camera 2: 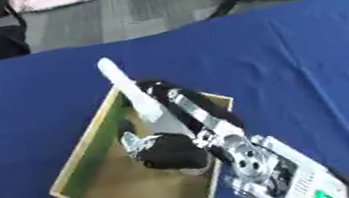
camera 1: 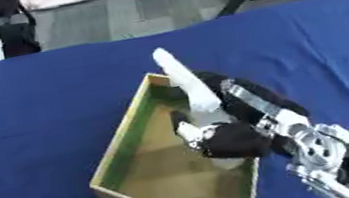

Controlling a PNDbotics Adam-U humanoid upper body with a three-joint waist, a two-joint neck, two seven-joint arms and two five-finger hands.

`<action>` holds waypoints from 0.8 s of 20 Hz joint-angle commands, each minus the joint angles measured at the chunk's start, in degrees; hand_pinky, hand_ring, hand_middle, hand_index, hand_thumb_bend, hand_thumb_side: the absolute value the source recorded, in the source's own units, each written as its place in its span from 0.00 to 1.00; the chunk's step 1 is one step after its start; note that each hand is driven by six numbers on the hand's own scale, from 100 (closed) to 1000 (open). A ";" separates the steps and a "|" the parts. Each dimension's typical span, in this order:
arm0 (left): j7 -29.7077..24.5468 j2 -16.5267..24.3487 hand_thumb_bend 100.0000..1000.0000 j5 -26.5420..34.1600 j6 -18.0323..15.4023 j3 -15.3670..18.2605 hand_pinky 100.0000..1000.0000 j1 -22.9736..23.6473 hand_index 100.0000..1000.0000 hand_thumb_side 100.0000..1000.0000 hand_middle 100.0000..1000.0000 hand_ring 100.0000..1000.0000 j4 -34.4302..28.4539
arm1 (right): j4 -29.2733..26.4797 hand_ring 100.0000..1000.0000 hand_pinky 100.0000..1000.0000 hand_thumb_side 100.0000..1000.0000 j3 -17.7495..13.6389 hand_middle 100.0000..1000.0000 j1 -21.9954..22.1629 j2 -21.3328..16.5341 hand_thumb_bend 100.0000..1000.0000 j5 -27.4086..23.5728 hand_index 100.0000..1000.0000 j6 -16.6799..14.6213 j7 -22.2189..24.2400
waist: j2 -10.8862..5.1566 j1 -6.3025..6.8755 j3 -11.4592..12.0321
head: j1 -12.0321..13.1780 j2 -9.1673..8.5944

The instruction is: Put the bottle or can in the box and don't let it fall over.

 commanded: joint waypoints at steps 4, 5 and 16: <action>-0.14 1.61 0.00 0.00 -0.08 0.44 1.00 -0.38 0.76 0.55 1.00 1.00 -1.11 | -0.98 1.00 1.00 0.29 -1.87 1.00 -0.11 -1.87 0.00 5.46 1.00 1.70 7.10 | -1.26 0.04 0.01 | -0.21 -0.39; -0.14 1.61 0.00 -0.01 -0.07 0.44 1.00 -0.35 0.76 0.55 1.00 1.00 -1.11 | -0.98 1.00 1.00 0.29 -2.24 1.00 -0.04 -1.97 0.00 6.28 1.00 1.81 7.88 | -1.26 0.04 -0.01 | -0.21 -0.40; -0.07 1.73 0.00 -0.11 -0.02 0.48 1.00 -0.13 0.76 0.55 1.00 1.00 -1.11 | -0.98 1.00 1.00 0.18 -5.30 1.00 0.94 -3.30 0.00 7.24 1.00 -0.02 13.03 | -1.38 -0.01 -0.25 | -0.20 -0.51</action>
